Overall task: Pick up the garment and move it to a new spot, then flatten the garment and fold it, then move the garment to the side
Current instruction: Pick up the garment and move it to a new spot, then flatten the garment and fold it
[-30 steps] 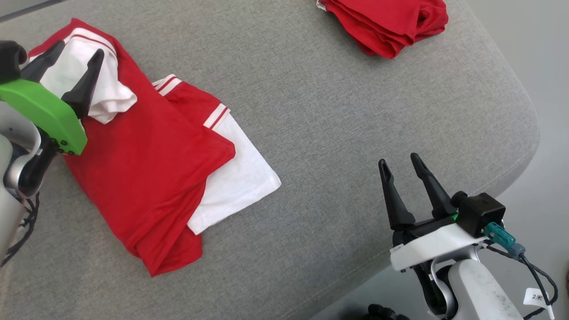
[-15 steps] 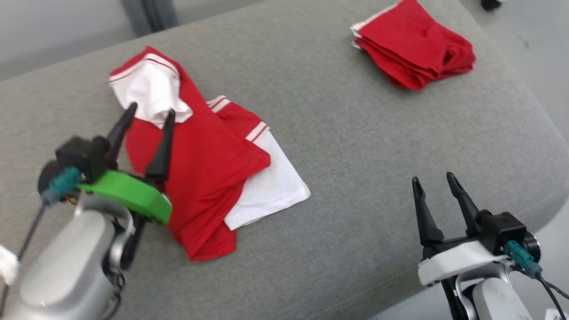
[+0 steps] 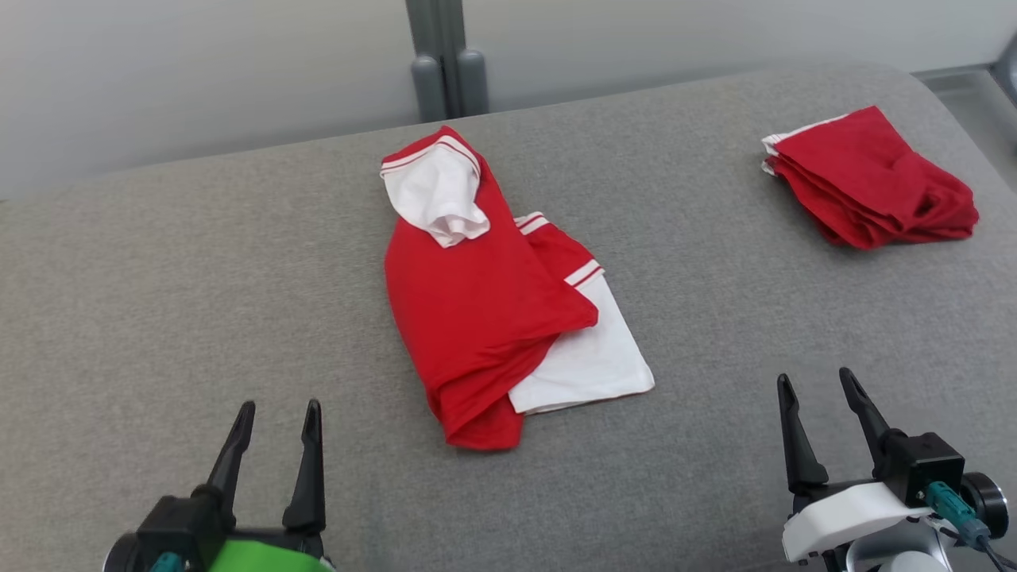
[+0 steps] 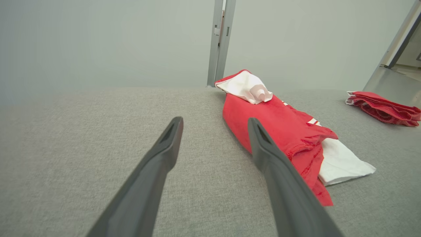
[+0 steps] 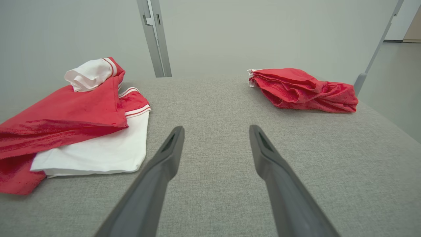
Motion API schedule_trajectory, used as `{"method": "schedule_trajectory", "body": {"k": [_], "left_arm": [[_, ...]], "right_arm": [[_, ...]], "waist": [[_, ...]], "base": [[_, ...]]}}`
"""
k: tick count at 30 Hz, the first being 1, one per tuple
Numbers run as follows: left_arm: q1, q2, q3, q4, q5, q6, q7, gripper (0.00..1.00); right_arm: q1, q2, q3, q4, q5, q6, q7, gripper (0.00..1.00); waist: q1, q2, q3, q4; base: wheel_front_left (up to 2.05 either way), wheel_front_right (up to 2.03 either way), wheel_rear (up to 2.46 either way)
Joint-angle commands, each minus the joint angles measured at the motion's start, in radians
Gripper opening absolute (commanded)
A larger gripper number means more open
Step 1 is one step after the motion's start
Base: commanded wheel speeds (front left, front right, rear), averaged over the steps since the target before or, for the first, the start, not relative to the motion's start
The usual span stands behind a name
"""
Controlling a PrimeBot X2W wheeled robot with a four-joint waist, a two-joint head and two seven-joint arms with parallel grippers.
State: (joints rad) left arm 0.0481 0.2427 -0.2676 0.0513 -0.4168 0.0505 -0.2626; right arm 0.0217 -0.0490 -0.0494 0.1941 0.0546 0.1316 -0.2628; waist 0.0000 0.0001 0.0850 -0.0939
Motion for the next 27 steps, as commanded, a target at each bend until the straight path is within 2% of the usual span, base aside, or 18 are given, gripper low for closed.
{"method": "schedule_trajectory", "body": {"k": [1, 6, 9, 16, 22, 27], "left_arm": [[0.044, -0.021, 0.031, 0.006, 0.027, -0.020, -0.003, 1.00], [0.137, -0.095, 0.140, 0.029, 0.108, -0.105, -0.003, 1.00], [0.171, -0.129, 0.199, 0.030, 0.149, -0.141, -0.003, 1.00], [0.185, -0.168, 0.264, 0.039, 0.197, -0.175, -0.003, 1.00], [0.161, -0.181, 0.253, 0.043, 0.212, -0.182, -0.003, 1.00], [0.078, -0.157, 0.132, 0.049, 0.208, -0.182, -0.003, 1.00]], "right_arm": [[0.021, -0.003, -0.001, 0.005, -0.002, -0.002, -0.002, 1.00], [0.047, -0.002, 0.004, 0.020, 0.014, -0.002, -0.002, 1.00], [0.056, -0.002, 0.010, 0.025, 0.021, -0.002, -0.002, 1.00], [0.056, -0.002, 0.030, 0.044, 0.025, -0.002, -0.002, 1.00], [0.043, -0.003, 0.050, 0.051, 0.026, -0.002, -0.002, 1.00], [0.021, -0.002, 0.059, 0.046, 0.027, -0.002, -0.002, 1.00]], "waist": [[0.0000, -0.0001, -0.077, 0.096], [0.0000, -0.0001, -0.101, 0.137], [0.0000, -0.0001, -0.111, 0.149], [0.0000, -0.0001, -0.123, 0.152], [0.0000, -0.0001, -0.121, 0.128], [0.0000, -0.0001, -0.092, 0.095]], "base": [[0.00, 0.00, 0.00], [0.00, 0.00, 0.00], [0.00, 0.00, 0.00], [0.00, 0.00, 0.00], [0.00, 0.00, 0.00], [0.00, 0.00, 0.00]]}}
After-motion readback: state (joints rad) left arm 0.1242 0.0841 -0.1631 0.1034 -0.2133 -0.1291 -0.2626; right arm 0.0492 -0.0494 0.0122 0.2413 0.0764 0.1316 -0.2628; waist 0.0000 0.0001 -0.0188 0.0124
